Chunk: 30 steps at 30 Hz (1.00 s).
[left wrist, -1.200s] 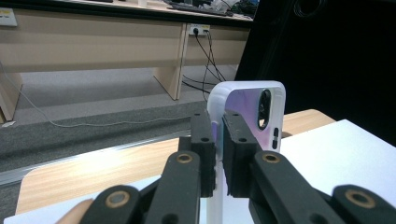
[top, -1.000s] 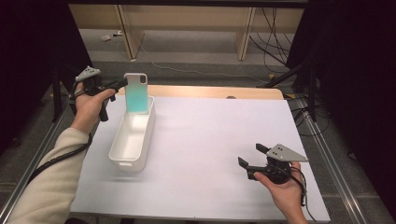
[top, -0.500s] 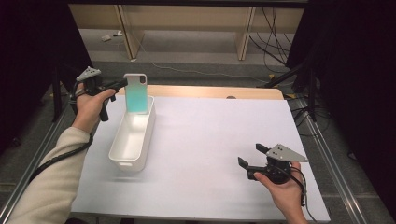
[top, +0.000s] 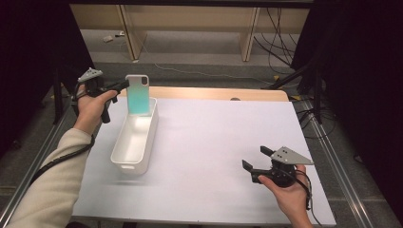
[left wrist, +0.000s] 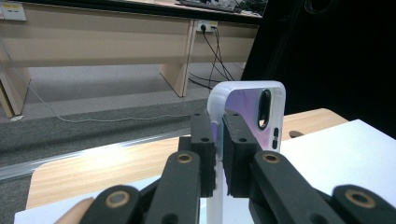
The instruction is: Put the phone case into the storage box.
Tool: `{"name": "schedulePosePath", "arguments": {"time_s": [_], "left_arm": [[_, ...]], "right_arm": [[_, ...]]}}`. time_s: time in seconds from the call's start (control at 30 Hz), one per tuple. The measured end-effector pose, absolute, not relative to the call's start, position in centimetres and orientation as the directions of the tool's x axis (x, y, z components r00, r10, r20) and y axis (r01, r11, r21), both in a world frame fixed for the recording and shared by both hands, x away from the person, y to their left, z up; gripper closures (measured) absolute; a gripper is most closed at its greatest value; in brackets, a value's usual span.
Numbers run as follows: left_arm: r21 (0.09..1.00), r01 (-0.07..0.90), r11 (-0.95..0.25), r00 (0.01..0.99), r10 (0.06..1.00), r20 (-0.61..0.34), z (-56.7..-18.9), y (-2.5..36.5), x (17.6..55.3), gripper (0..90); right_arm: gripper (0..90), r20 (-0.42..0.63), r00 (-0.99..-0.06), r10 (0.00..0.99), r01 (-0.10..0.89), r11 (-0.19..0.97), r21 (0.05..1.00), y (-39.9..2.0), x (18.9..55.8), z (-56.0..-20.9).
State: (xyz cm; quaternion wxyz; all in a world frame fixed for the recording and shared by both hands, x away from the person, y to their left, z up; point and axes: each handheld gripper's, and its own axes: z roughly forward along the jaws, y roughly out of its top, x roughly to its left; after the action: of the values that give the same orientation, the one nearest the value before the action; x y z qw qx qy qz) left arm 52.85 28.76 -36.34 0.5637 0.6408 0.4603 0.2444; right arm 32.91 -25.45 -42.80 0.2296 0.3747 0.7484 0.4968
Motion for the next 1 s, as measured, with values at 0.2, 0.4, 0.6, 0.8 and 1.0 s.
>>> {"name": "schedulePosePath", "arguments": {"time_s": [0.2, 0.4, 0.6, 0.8, 1.0], "left_arm": [[0.946, 0.318, 0.058, 0.455, 0.866, -0.206, -36.5, 28.64, 53.03, 83.7], [0.946, 0.32, 0.055, 0.455, 0.867, -0.205, -36.59, 28.5, 53.26, 83.7], [0.946, 0.32, 0.056, 0.454, 0.867, -0.205, -36.76, 28.47, 53.37, 83.7], [0.944, 0.324, 0.055, 0.455, 0.866, -0.207, -37.05, 28.36, 53.55, 83.7], [0.945, 0.324, 0.049, 0.455, 0.867, -0.201, -37.17, 28.2, 53.76, 83.7]], "right_arm": [[16.4, 0.033, -0.616, 0.787, 0.335, 0.224, 0.915, -25.45, 32.9, -42.82], [16.3, 0.039, -0.618, 0.785, 0.355, 0.235, 0.905, -25.55, 32.79, -42.68], [16.4, 0.032, -0.617, 0.786, 0.349, 0.237, 0.907, -25.56, 32.83, -42.72], [16.4, 0.033, -0.615, 0.788, 0.35, 0.235, 0.907, -25.57, 32.82, -42.71], [16.4, 0.047, -0.614, 0.788, 0.342, 0.212, 0.916, -25.4, 32.89, -42.85]]}}
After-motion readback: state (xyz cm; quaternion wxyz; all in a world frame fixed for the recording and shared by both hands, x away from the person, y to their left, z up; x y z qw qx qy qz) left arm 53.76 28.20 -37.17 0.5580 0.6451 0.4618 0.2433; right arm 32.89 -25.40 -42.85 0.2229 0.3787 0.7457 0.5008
